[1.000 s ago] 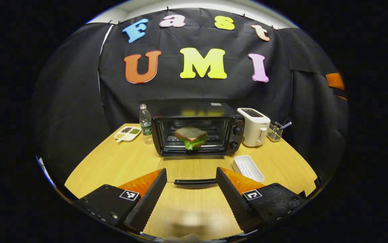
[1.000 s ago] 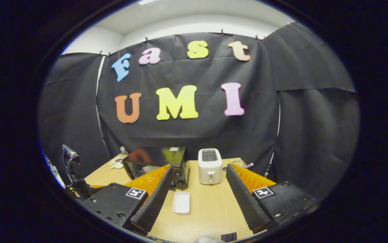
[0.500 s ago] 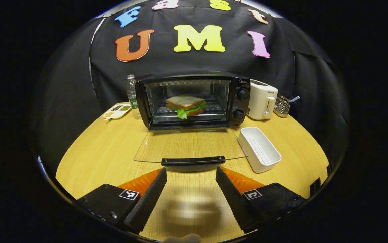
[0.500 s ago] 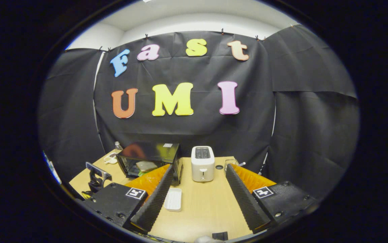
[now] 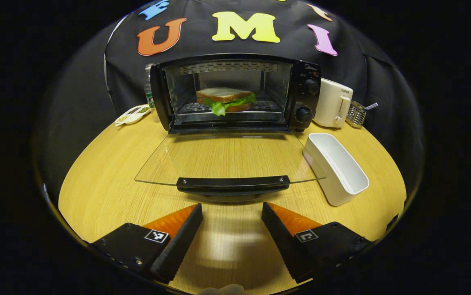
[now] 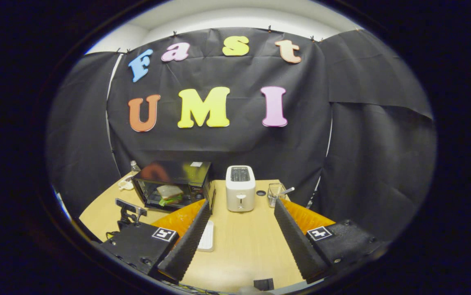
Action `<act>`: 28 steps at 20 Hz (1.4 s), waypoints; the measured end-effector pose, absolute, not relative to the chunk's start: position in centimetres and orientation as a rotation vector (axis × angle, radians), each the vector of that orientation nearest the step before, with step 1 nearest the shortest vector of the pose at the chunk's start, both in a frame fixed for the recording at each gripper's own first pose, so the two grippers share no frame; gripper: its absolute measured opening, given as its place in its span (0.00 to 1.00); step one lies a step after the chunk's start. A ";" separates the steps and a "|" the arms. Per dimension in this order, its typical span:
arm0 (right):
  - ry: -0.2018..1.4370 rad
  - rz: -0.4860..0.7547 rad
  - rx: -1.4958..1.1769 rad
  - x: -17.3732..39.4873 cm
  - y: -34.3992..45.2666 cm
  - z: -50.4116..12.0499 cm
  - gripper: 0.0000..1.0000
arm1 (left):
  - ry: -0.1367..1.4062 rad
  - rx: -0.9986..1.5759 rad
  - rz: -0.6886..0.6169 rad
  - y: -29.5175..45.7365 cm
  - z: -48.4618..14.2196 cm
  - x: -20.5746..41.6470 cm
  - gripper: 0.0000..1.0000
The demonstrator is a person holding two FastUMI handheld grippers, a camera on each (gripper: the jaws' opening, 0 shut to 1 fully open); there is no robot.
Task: Open the electric oven with the left hand, put the food in, and close the electric oven.
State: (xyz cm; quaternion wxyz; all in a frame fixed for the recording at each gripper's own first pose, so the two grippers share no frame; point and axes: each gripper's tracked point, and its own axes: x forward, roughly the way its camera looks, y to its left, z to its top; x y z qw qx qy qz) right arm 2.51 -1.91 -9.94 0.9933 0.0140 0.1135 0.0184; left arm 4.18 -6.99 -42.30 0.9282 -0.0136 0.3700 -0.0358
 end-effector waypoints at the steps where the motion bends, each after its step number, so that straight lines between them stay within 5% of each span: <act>1: 0.232 0.037 0.031 2.8 -1.9 -10.0 1.00 | 0.760 -0.029 -0.072 -6.8 -42.6 4.4 0.96; 28: 0.268 0.050 0.090 5.8 -2.0 -11.4 1.00 | 0.654 -0.012 -0.076 -6.4 -34.9 10.0 0.96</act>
